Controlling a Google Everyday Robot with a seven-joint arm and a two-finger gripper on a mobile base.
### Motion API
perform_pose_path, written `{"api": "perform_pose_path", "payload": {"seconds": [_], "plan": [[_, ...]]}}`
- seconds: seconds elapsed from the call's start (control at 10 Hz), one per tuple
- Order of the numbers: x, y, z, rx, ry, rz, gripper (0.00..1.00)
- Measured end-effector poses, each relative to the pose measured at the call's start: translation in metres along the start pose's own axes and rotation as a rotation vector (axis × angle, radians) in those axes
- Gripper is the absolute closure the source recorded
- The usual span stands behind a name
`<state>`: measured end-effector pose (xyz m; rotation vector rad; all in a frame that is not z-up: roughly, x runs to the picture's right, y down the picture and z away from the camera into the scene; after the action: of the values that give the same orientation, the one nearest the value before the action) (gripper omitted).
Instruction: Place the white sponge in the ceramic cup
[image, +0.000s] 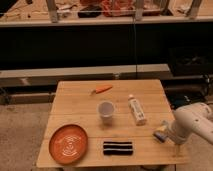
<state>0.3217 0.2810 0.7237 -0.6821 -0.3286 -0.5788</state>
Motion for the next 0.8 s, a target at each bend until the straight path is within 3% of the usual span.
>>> {"api": "perform_pose_path", "payload": {"seconds": [0.5,0.8], "plan": [[0.021,-0.012,-0.031,0.06,0.008,0.0,0.2],[0.051,-0.012,-0.054,0.081,0.05,0.039,0.2]]}}
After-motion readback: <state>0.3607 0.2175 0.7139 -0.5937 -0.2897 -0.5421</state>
